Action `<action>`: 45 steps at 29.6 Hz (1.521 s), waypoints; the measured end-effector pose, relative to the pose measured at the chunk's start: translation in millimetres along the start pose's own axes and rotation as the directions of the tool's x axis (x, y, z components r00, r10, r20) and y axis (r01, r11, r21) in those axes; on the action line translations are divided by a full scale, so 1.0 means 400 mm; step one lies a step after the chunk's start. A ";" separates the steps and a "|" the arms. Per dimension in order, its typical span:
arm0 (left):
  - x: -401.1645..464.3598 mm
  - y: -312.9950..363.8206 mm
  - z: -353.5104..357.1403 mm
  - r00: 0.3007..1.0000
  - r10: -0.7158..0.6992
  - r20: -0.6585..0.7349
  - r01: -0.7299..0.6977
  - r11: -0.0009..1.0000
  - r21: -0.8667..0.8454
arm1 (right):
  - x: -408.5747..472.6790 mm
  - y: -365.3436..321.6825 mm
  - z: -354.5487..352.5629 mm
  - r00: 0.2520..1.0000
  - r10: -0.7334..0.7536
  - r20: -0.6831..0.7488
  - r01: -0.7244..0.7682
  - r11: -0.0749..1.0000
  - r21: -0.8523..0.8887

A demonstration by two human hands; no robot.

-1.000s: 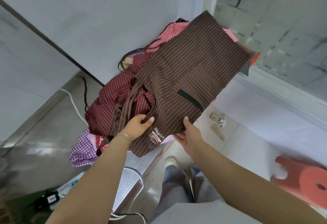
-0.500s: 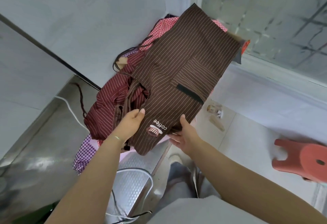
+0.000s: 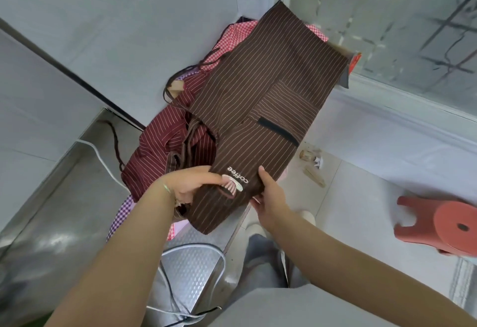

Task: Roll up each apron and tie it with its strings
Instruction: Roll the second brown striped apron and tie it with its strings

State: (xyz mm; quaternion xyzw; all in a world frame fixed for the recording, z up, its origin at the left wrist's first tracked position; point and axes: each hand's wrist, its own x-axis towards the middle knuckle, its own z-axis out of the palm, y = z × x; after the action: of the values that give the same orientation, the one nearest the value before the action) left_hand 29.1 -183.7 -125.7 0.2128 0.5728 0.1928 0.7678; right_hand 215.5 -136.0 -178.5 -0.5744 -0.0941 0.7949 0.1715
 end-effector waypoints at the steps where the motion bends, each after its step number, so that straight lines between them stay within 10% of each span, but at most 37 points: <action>1: 0.005 -0.008 -0.001 0.998 -0.039 0.044 0.037 0.999 0.033 | 0.000 0.000 -0.002 1.000 -0.021 -0.006 0.022 0.997 0.074; 5: 0.020 -0.055 -0.004 0.972 -0.224 -0.073 0.235 0.942 0.241 | 0.015 0.000 -0.022 0.999 -0.033 -0.033 0.037 0.991 0.128; 10: 0.056 -0.072 -0.012 0.829 0.230 -0.510 0.040 0.885 0.464 | 0.025 0.027 -0.036 0.997 0.075 -0.003 -0.075 0.997 -0.033; 19: 0.030 -0.083 -0.037 0.975 0.072 -0.209 -0.023 0.974 0.227 | 0.008 0.052 -0.041 0.974 0.178 0.142 -0.188 0.980 0.061; 24: 0.020 -0.071 -0.020 0.951 0.015 -0.309 0.076 0.957 0.281 | -0.003 0.044 -0.029 0.943 0.200 0.265 -0.214 0.977 0.024; 32: -0.045 -0.063 -0.066 0.922 -0.275 -0.272 0.373 0.445 0.814 | 0.015 -0.001 -0.026 0.964 0.187 0.187 -0.227 0.948 0.222; 38: -0.176 -0.043 -0.152 0.831 -0.249 -0.498 0.537 0.594 0.599 | 0.032 -0.005 -0.032 0.971 0.203 0.124 -0.228 0.943 0.242; 42: -0.195 -0.010 -0.117 0.862 -0.140 -0.487 0.493 0.451 0.744 | 0.048 0.031 -0.045 0.962 0.258 0.090 -0.270 0.950 0.157; 45: -0.101 -0.030 -0.039 0.865 0.121 -0.487 0.276 0.697 0.662 | 0.040 0.045 -0.051 0.953 0.260 0.156 -0.278 0.955 0.107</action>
State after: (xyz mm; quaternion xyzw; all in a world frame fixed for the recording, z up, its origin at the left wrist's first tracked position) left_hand 3.9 -213.7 -104.1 0.4109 0.7875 -0.0301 0.4584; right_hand 227.3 -147.3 -205.5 -0.5126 0.0244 0.8535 0.0905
